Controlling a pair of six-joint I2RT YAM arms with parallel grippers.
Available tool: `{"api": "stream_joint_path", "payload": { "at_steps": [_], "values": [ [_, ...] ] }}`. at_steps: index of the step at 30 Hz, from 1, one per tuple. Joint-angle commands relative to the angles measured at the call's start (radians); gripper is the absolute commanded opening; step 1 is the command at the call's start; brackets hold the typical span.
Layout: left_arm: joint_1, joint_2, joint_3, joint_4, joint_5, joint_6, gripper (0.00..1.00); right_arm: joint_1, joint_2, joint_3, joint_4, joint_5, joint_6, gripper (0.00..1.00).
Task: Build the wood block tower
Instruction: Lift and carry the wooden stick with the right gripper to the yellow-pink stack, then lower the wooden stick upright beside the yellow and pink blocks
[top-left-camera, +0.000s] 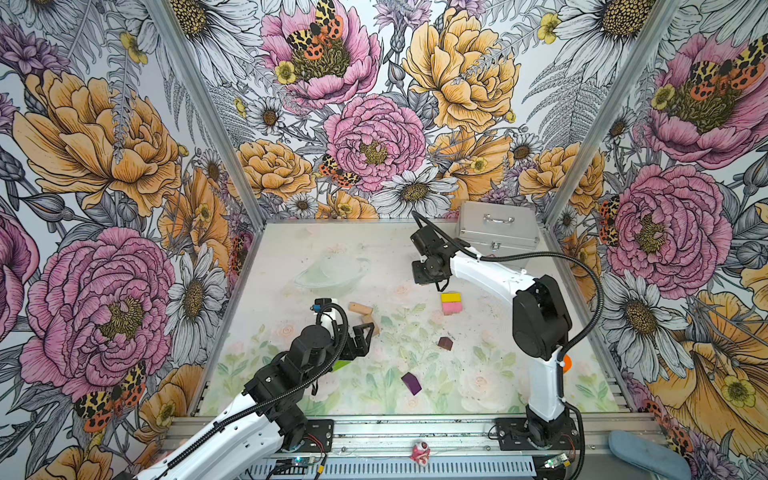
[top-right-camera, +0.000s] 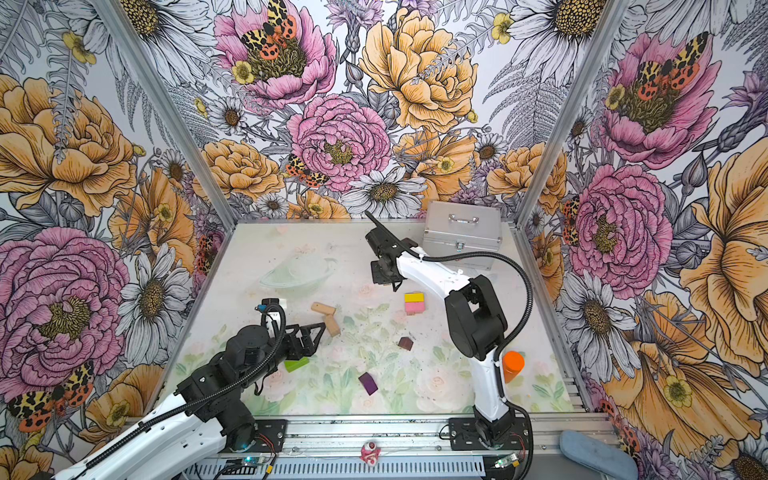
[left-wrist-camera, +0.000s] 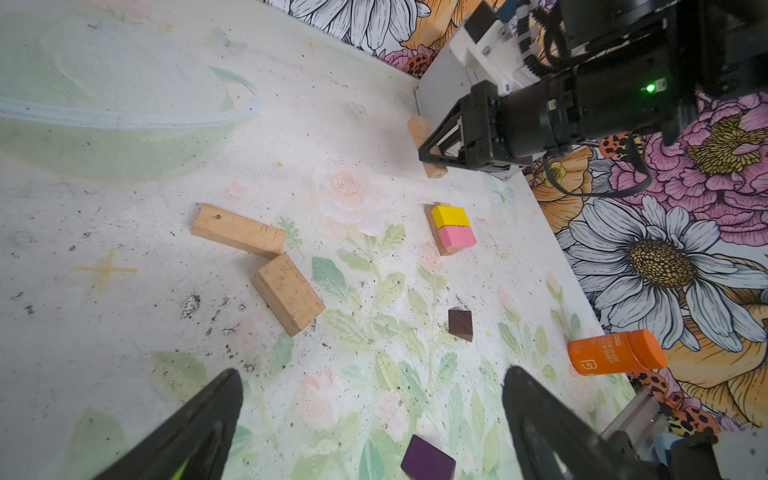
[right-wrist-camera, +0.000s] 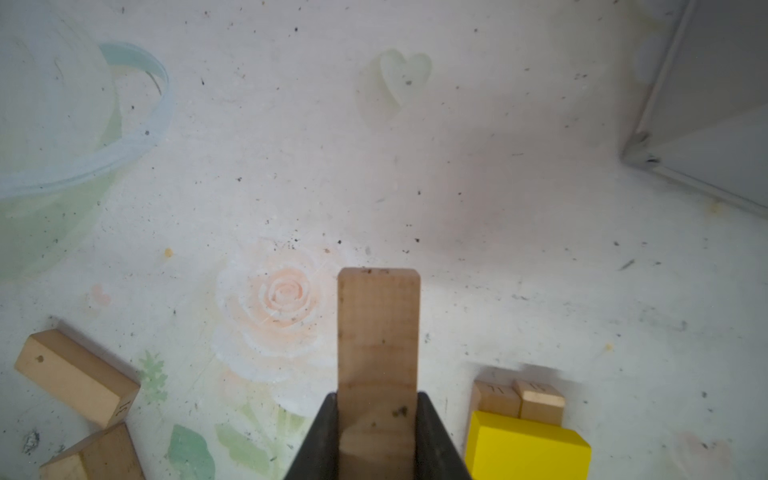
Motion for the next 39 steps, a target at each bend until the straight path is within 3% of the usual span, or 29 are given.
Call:
{"api": "stream_joint_path", "payload": {
  "at_steps": [1, 9, 18, 25, 39],
  "values": [
    [-0.014, -0.005, 0.018, -0.006, -0.004, -0.01, 0.99, -0.016, -0.106, -0.069, 0.008, 0.06, 0.005, 0.26],
    [-0.072, 0.032, 0.038, 0.003, -0.042, -0.025, 0.99, -0.033, -0.274, -0.292, 0.052, 0.091, 0.021, 0.26],
    [-0.226, 0.124, 0.054, 0.047, -0.167, -0.058, 0.99, -0.041, -0.352, -0.454, 0.129, 0.077, 0.03, 0.26],
    [-0.291, 0.199, 0.087, 0.051, -0.221, -0.06, 0.98, -0.048, -0.347, -0.5, 0.176, 0.057, 0.032, 0.26],
    [-0.302, 0.205, 0.061, 0.073, -0.241, -0.065, 0.99, -0.047, -0.288, -0.501, 0.207, 0.02, 0.053, 0.26]
  ]
}}
